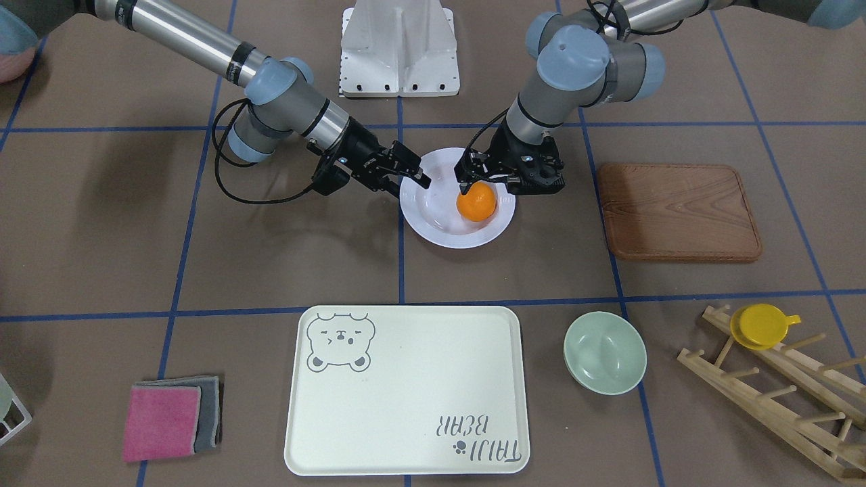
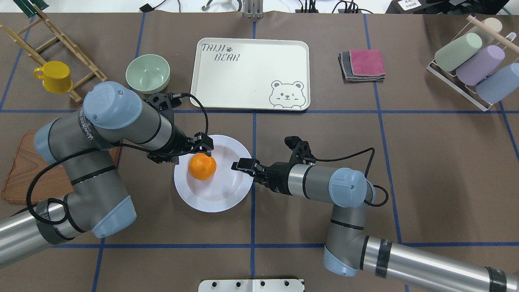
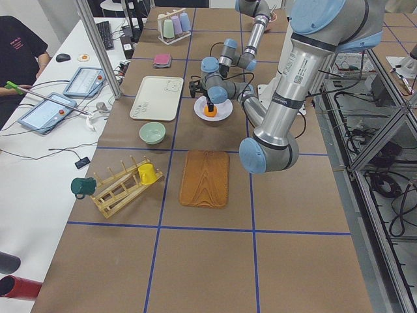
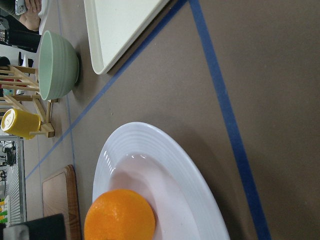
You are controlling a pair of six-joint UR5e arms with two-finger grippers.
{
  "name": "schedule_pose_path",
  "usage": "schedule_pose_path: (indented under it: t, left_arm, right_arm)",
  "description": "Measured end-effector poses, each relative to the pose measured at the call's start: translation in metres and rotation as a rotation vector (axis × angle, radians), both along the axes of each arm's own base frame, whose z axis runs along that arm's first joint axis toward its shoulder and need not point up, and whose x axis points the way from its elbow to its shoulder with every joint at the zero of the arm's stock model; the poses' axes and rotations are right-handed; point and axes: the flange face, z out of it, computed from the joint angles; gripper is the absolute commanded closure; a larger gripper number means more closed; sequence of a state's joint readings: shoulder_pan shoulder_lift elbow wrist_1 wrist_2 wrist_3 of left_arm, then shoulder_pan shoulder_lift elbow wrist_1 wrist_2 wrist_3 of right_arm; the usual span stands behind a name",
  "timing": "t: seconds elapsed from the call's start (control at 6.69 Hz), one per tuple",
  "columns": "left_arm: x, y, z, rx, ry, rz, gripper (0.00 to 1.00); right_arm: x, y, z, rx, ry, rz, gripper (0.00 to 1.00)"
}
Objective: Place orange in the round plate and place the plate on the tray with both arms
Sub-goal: 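Lower the orange onto the plate with the left gripper while the right grips the rim, then slide the plate with the right gripper toward the cream tray while the left arm withdraws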
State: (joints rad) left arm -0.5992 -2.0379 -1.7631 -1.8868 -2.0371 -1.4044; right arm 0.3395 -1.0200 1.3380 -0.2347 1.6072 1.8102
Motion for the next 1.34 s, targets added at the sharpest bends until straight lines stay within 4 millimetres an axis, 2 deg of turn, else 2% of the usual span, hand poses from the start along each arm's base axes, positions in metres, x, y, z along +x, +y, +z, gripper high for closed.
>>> schedule_pose_path:
  t: [0.3,0.6,0.75,1.34]
  left_arm:
    - [-0.005,-0.003,0.001,0.002,0.002,0.004,0.04]
    - [-0.01,-0.007,0.0,0.004,0.007,0.006,0.04]
    - [-0.022,-0.013,0.0,0.005,0.016,0.016,0.04]
    - [-0.097,-0.032,0.007,0.068,0.051,0.039,0.04]
  right_arm:
    - [-0.003,0.004,-0.001,0.0,-0.002,0.003,0.75]
    - [-0.001,0.005,-0.011,0.006,-0.027,0.007,0.8]
    - [0.001,0.005,-0.019,0.011,-0.05,0.008,0.87]
    - [0.007,0.004,-0.031,0.013,-0.097,0.034,0.88]
